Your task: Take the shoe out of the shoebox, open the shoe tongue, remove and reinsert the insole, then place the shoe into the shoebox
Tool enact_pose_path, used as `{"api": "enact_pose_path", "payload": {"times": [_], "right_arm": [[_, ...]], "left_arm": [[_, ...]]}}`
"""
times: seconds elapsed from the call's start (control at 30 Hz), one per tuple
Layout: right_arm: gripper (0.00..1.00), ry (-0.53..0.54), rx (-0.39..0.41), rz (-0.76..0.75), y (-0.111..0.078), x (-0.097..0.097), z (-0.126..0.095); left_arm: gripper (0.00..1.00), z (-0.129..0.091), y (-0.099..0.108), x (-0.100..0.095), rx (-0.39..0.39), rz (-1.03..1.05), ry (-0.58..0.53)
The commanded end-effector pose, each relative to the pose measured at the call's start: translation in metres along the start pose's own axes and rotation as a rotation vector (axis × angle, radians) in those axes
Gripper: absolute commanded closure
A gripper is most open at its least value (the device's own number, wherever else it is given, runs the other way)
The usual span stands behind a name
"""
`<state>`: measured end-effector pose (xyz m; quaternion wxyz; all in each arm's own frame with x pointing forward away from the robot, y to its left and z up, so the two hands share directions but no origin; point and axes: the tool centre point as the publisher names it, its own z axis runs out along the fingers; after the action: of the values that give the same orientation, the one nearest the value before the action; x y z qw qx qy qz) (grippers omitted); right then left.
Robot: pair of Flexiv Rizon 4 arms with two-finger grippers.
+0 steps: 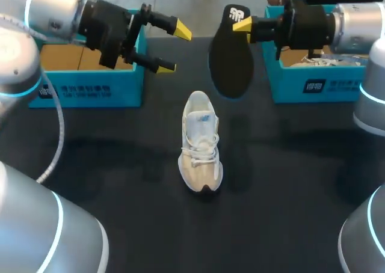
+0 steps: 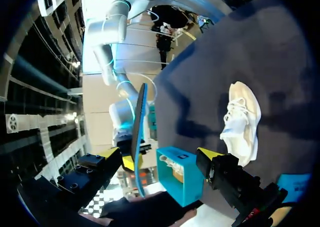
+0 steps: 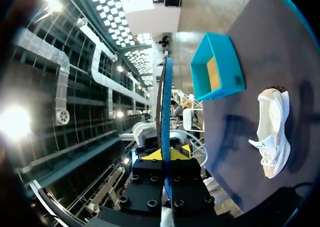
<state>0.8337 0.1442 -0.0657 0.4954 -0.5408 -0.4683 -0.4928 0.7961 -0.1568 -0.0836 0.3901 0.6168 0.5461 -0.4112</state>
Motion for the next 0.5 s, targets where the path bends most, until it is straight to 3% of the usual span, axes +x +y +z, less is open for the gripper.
{"api": "enact_pose_path", "payload": {"times": [0.03, 0.5], "right_arm": [[1.0, -0.009, 0.007, 0.015, 0.006, -0.002, 0.017], [1.0, -0.023, 0.015, 0.076, 0.002, -0.019, 0.042]], "left_arm": [[0.0, 0.007, -0.003, 0.003, -0.003, 0.013, -0.194], [0.0, 0.025, 0.003, -0.005, -0.038, 0.054, -0.268]]}}
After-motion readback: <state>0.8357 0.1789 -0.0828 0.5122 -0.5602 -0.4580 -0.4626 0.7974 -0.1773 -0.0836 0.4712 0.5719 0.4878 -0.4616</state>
